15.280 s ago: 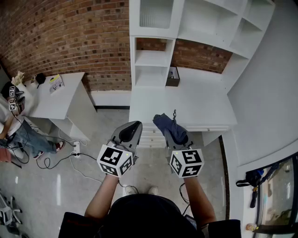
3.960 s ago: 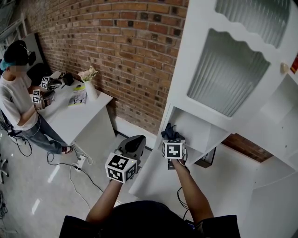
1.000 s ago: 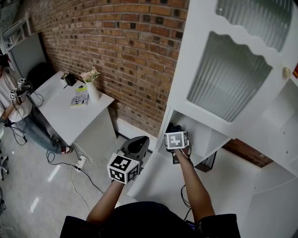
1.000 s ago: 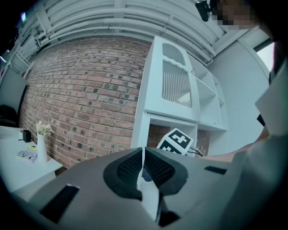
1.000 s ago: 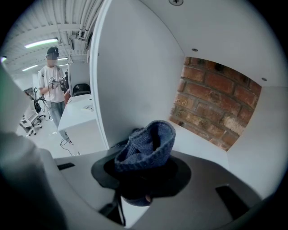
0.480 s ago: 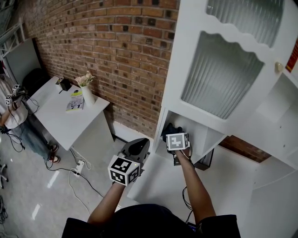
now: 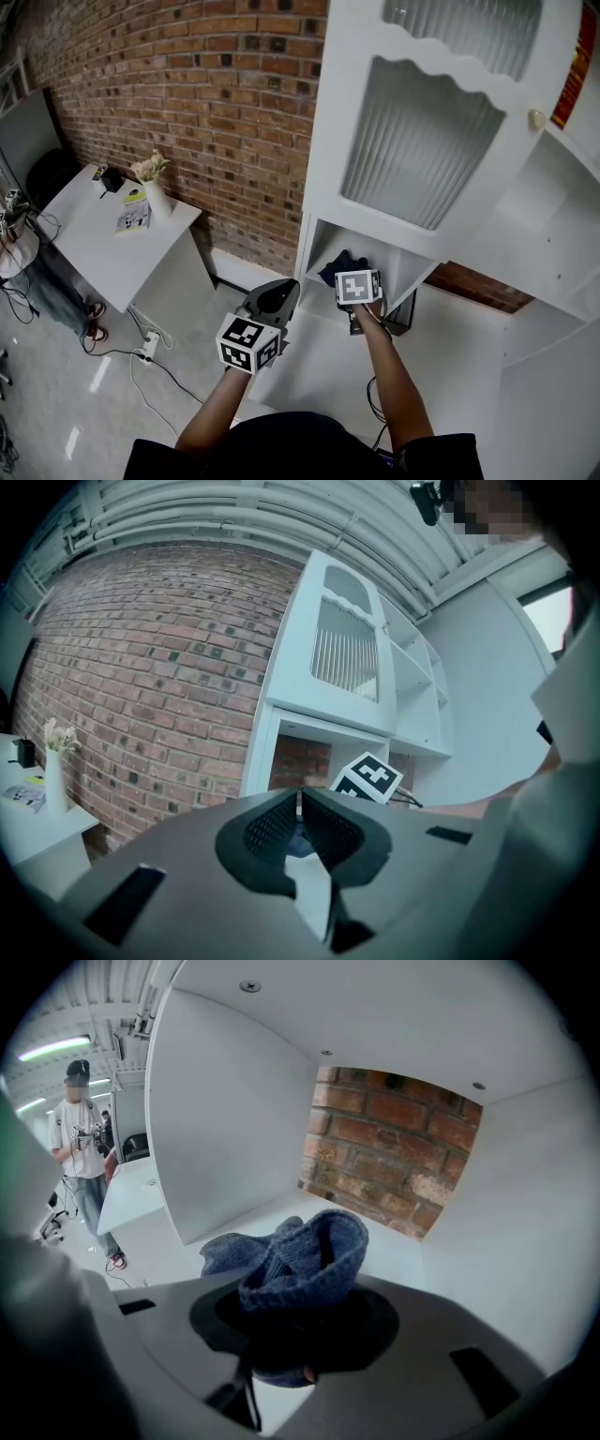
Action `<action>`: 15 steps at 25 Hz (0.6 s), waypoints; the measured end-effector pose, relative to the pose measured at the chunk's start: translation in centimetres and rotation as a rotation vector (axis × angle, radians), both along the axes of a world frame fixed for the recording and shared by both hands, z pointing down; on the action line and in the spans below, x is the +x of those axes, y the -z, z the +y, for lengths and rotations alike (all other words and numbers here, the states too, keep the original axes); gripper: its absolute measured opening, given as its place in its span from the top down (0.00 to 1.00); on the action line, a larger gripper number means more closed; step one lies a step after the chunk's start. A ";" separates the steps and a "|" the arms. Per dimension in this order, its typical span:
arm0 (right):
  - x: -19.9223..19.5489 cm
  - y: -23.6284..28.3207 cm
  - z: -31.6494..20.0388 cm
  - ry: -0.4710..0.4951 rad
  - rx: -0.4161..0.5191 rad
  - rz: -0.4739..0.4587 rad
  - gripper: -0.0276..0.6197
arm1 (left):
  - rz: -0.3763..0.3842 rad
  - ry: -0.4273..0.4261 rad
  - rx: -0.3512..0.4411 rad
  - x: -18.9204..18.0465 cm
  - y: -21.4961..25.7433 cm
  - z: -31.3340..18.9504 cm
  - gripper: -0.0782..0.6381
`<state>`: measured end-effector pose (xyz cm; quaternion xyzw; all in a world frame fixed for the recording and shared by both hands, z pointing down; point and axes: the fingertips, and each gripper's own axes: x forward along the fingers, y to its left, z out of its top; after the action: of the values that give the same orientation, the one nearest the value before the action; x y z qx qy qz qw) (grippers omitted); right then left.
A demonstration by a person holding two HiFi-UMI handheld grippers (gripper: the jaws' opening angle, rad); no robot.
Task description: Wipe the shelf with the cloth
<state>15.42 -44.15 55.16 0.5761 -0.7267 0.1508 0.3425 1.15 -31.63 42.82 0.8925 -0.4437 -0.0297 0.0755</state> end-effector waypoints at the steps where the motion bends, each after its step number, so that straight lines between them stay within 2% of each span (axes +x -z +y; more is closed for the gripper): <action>1: 0.4 0.0 0.1 -0.009 0.002 -0.003 0.73 | -0.001 -0.004 0.000 0.2 0.0 0.0 0.85; 15: 4.8 -0.1 1.0 -0.107 0.014 -0.003 0.72 | 0.001 -0.077 -0.004 2.5 -0.2 0.2 0.85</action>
<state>20.17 -43.15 55.25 0.6164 -0.6963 0.1648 0.3288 3.60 -31.38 43.06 0.9088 -0.4088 -0.0265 0.0785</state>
